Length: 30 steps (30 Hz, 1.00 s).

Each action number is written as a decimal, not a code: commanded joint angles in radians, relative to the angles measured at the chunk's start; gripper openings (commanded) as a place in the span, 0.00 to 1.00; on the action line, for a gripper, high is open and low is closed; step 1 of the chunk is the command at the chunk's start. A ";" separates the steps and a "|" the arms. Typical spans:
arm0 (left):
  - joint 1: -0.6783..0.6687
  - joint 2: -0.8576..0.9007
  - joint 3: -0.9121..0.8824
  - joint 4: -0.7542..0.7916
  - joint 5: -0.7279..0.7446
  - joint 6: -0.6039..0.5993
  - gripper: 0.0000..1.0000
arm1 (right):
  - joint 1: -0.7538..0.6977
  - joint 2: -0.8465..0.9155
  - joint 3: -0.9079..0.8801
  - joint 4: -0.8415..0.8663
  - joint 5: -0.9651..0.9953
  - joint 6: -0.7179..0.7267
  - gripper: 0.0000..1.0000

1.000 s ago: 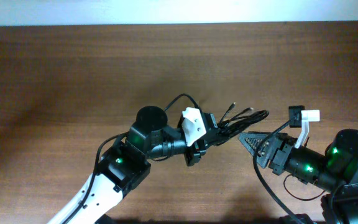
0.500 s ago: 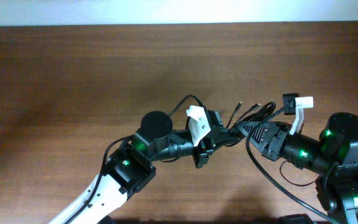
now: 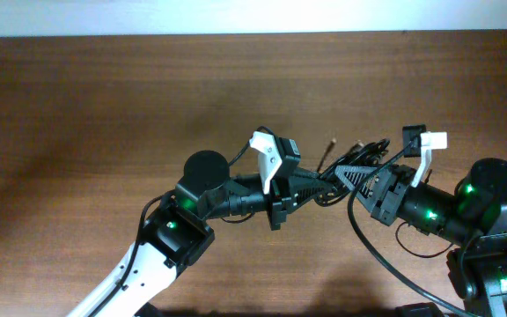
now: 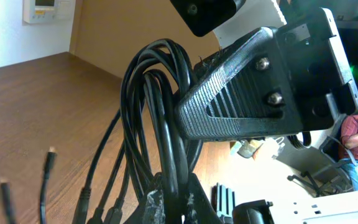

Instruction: Untangle cables

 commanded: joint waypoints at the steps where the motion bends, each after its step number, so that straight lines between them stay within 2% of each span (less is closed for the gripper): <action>1: 0.003 -0.024 0.031 0.021 0.041 -0.010 0.00 | -0.004 0.011 -0.011 0.001 0.054 -0.021 0.04; 2: 0.009 -0.024 0.031 0.024 0.036 -0.024 0.00 | -0.004 0.011 -0.011 0.001 0.054 -0.021 0.04; 3: 0.027 -0.024 0.031 0.024 0.014 -0.089 0.00 | -0.004 0.011 -0.011 0.001 0.054 -0.021 0.04; 4: 0.059 -0.024 0.031 0.025 0.021 -0.155 0.01 | -0.004 0.011 -0.011 0.001 0.054 -0.021 0.04; 5: 0.085 -0.024 0.031 0.031 0.062 -0.166 0.01 | -0.004 0.011 -0.011 0.001 0.054 -0.021 0.04; 6: 0.099 -0.024 0.031 0.062 0.116 -0.166 0.09 | -0.004 0.011 -0.011 0.001 0.054 -0.021 0.04; 8: 0.099 -0.024 0.031 0.080 0.124 -0.166 0.00 | -0.004 0.011 -0.011 0.001 0.050 -0.021 0.04; 10: 0.106 -0.023 0.031 0.075 0.120 -0.160 0.00 | -0.004 0.011 -0.011 0.001 0.041 -0.022 0.04; 12: 0.150 -0.023 0.031 -0.037 0.055 -0.146 0.00 | -0.004 0.011 -0.011 0.005 0.025 -0.021 0.04; 13: 0.185 -0.023 0.031 -0.164 0.012 -0.096 0.00 | -0.004 0.011 -0.011 0.017 0.020 -0.021 0.04; 15: 0.232 -0.023 0.031 -0.283 -0.025 -0.079 0.00 | -0.004 0.008 -0.011 0.058 0.002 -0.021 0.04; 19: 0.247 -0.023 0.031 -0.328 -0.048 -0.079 0.00 | -0.004 0.007 -0.011 0.113 -0.043 -0.018 0.04; 21: 0.247 -0.023 0.031 -0.293 0.033 -0.067 0.00 | -0.004 0.007 -0.011 0.113 -0.043 -0.018 0.04; 25: 0.247 -0.023 0.031 -0.046 0.340 -0.023 0.00 | -0.004 0.007 -0.011 0.112 -0.043 -0.018 0.04; 26: 0.247 -0.023 0.031 -0.035 0.379 -0.023 0.10 | -0.004 0.007 -0.011 0.112 -0.043 -0.018 0.04; 28: 0.238 -0.022 0.031 -0.035 0.393 -0.023 0.21 | -0.004 0.007 -0.011 0.112 -0.061 -0.018 0.04; 30: 0.194 -0.018 0.031 -0.036 0.393 0.023 0.40 | -0.003 0.007 -0.011 0.113 -0.081 -0.018 0.04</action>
